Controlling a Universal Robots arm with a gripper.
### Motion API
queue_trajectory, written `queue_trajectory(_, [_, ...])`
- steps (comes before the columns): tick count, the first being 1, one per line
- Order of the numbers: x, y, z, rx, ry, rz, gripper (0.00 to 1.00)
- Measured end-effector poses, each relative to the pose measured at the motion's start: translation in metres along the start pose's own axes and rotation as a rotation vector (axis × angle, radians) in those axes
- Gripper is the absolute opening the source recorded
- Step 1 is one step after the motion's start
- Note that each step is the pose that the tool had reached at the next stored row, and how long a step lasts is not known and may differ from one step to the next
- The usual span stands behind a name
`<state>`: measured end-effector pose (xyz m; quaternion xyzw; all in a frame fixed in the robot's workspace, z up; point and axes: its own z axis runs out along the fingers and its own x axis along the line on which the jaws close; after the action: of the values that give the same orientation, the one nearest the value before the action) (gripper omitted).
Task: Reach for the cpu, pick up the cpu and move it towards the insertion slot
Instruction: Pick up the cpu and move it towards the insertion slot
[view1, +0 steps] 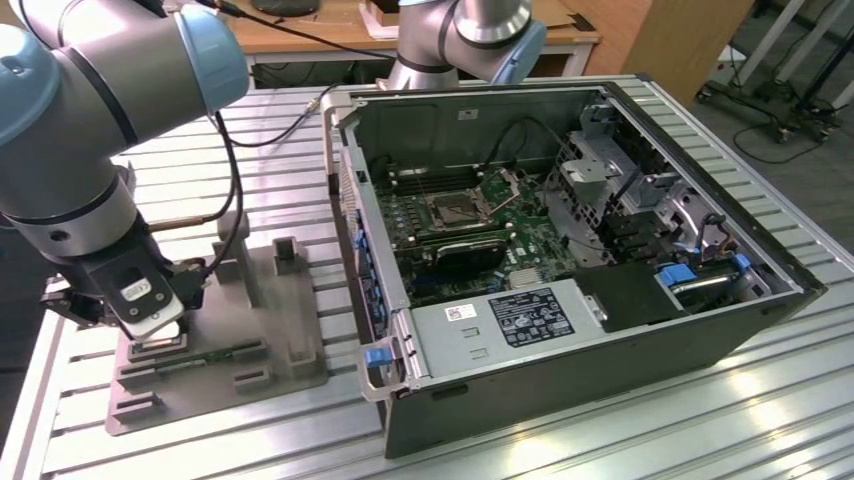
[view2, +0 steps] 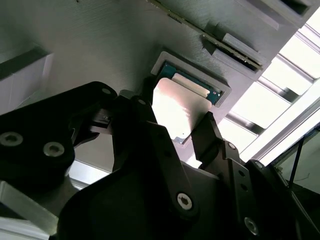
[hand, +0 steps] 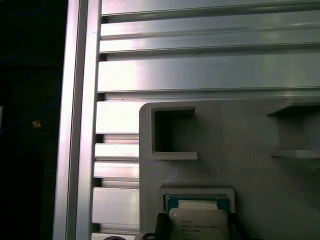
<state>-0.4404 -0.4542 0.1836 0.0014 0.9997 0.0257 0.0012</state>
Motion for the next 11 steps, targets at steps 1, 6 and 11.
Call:
queue_trajectory(1, [0.0000,0.0000,-0.0016,0.0001,0.0001,0.000,0.55])
queue_trajectory(6, [0.0000,0.0001,-0.0030,0.0000,0.0000,0.000,0.55])
queue_trajectory(11, [0.0000,0.0002,-0.0040,-0.0001,0.0000,0.000,0.55])
